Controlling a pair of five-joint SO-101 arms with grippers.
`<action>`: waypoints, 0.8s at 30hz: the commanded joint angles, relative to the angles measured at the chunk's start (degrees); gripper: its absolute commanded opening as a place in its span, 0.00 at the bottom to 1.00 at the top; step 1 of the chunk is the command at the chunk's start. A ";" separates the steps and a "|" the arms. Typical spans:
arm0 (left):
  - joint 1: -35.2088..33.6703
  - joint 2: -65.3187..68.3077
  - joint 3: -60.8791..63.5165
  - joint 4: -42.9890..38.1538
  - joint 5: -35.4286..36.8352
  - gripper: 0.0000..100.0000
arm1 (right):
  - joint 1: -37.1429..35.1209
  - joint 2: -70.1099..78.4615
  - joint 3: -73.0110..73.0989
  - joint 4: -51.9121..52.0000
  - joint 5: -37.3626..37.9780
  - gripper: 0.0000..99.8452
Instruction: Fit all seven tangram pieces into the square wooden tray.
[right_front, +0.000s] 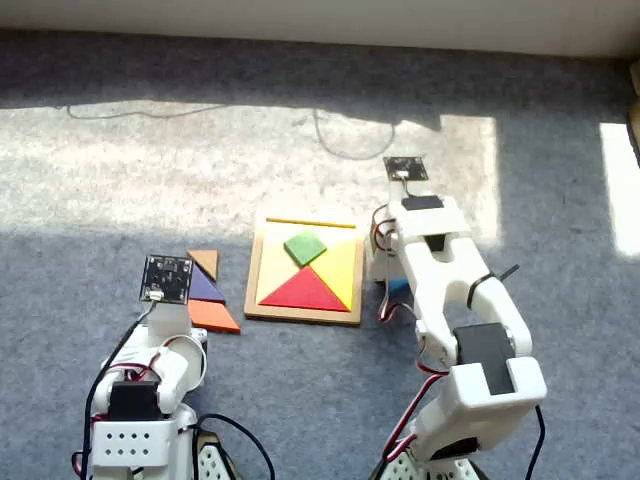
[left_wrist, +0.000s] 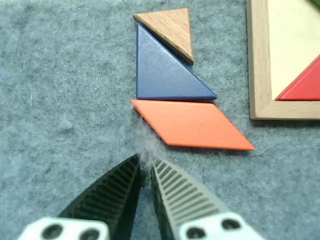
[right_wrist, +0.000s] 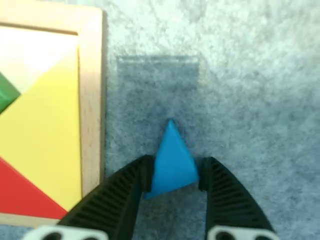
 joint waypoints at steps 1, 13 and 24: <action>0.75 -0.48 1.45 -0.79 -0.35 0.01 | 0.40 -1.01 -2.77 -0.40 1.93 0.15; 0.75 -0.48 1.45 -0.79 -0.35 0.01 | 0.04 -12.97 2.77 1.10 4.57 0.12; 0.75 -0.48 1.45 -0.79 -0.35 0.01 | -9.54 -23.25 4.44 2.77 4.75 0.12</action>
